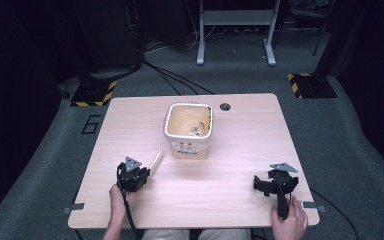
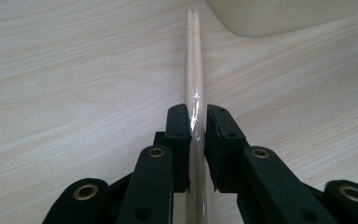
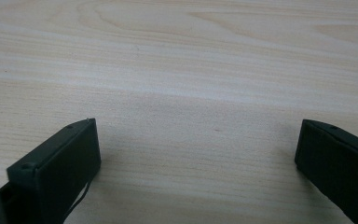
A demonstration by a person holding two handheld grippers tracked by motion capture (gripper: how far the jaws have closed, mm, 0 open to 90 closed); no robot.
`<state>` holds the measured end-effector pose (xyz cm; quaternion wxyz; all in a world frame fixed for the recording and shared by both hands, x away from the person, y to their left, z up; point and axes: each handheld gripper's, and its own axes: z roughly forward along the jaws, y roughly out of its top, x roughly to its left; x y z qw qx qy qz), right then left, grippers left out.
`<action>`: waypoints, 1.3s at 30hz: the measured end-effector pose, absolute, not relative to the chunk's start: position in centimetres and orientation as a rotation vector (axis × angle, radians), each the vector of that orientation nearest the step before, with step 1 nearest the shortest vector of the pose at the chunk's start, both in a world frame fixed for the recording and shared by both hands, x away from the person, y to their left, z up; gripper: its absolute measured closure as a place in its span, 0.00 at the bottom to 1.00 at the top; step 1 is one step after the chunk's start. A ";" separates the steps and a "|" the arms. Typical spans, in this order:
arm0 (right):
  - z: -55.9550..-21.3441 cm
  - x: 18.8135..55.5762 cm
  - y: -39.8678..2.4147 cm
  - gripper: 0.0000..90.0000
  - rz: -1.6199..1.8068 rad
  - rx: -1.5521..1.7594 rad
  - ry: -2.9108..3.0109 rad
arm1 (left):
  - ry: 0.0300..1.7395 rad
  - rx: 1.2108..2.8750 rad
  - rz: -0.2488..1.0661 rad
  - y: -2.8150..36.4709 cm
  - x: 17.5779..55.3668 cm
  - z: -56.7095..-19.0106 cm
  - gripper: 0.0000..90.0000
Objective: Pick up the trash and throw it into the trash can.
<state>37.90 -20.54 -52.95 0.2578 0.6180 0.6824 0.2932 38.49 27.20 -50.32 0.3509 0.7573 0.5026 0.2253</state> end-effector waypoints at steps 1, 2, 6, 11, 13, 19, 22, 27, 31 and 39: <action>-52.9 37.9 -20.5 0.00 0.795 1.676 1.850 | 1.294 1.959 0.586 27.2 38.5 -50.3 0.88; -52.9 37.9 -20.5 0.00 0.795 1.678 1.850 | 1.297 1.963 0.591 27.2 38.5 -50.2 0.88; -52.9 37.9 -20.5 0.00 0.795 1.677 1.850 | 1.297 1.955 0.585 27.3 38.5 -50.1 0.88; -52.9 37.9 -20.5 0.00 0.795 1.679 1.850 | 1.290 1.957 0.590 27.3 38.6 -49.9 0.88; -52.9 37.9 -20.5 0.00 0.795 1.677 1.851 | 1.288 1.952 0.590 27.3 38.6 -49.7 0.88; -52.9 37.9 -20.5 0.00 0.795 1.677 1.850 | 1.280 1.944 0.596 27.4 38.7 -49.3 0.88; -52.9 37.9 -20.5 0.00 0.795 1.676 1.851 | 1.279 1.939 0.600 27.4 38.8 -49.0 0.88; -52.9 37.9 -20.5 0.00 0.795 1.677 1.851 | 1.271 1.937 0.613 27.6 38.9 -48.6 0.88; -52.9 37.9 -20.5 0.00 0.795 1.676 1.850 | 1.268 1.933 0.616 27.7 39.0 -48.4 0.88; -52.9 37.9 -20.5 0.00 0.795 1.676 1.850 | 1.262 1.921 0.621 27.8 39.2 -47.8 0.88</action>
